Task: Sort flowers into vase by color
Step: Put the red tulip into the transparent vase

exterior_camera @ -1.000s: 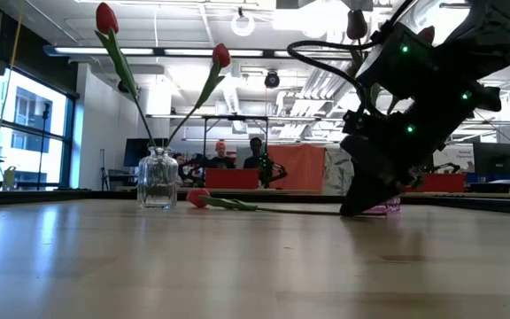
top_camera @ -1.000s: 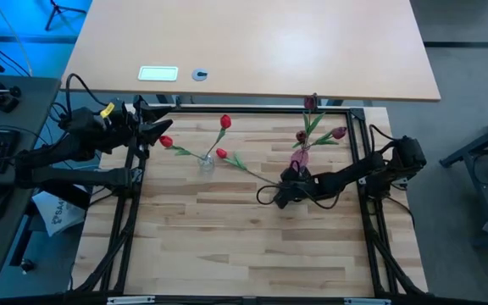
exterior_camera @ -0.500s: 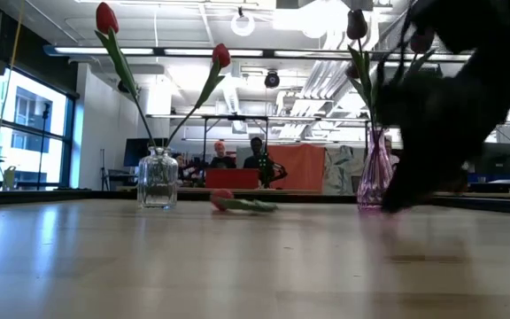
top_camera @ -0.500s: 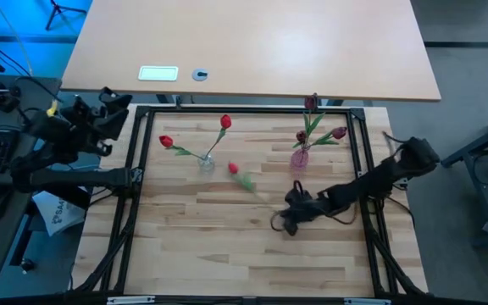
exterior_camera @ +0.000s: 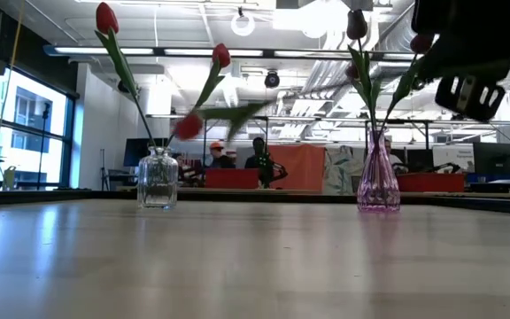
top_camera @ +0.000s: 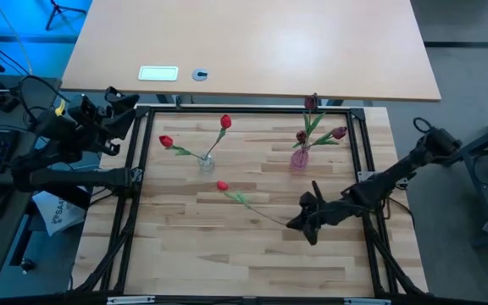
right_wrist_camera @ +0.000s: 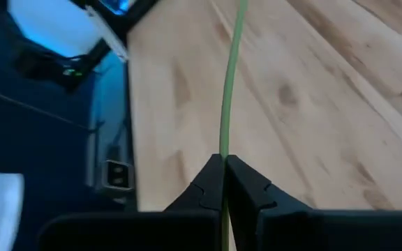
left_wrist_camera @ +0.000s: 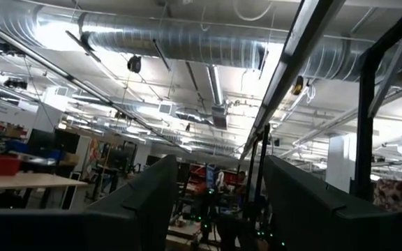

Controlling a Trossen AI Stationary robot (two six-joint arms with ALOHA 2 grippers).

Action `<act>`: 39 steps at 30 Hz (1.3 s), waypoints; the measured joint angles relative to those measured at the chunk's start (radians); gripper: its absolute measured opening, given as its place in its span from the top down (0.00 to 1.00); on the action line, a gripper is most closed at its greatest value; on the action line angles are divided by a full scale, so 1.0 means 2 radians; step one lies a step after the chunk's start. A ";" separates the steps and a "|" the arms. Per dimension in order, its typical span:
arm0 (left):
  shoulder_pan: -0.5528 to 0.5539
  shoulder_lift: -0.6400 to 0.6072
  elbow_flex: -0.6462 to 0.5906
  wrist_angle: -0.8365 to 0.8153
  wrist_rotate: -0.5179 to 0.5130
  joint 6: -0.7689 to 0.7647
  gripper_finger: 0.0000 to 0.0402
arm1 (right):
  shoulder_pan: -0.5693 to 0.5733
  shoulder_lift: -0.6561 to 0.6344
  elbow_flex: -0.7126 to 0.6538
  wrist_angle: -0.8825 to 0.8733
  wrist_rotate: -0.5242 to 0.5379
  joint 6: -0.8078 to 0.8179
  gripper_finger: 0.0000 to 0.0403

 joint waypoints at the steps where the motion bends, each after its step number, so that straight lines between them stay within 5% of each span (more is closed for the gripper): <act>1: 0.000 0.002 0.000 0.006 -0.002 0.000 0.50 | 0.002 -0.009 0.000 -0.002 -0.003 0.000 1.00; 9: 0.000 0.023 0.000 0.060 -0.004 0.048 0.50 | 0.007 -0.093 0.000 0.049 0.018 -0.051 1.00; 15: 0.000 0.050 0.000 0.067 -0.016 0.049 0.50 | -0.021 -0.131 0.001 0.156 0.082 -0.182 1.00; 21: -0.003 0.103 0.000 0.068 0.002 0.005 0.50 | -0.074 -0.129 0.012 0.260 0.083 -0.303 1.00; 29: -0.042 0.210 0.000 0.091 0.008 -0.018 0.50 | -0.130 -0.092 0.126 0.212 0.026 -0.438 1.00; 39: -0.078 0.328 0.000 0.263 0.015 -0.053 0.50 | -0.173 0.004 0.256 0.126 0.001 -0.502 1.00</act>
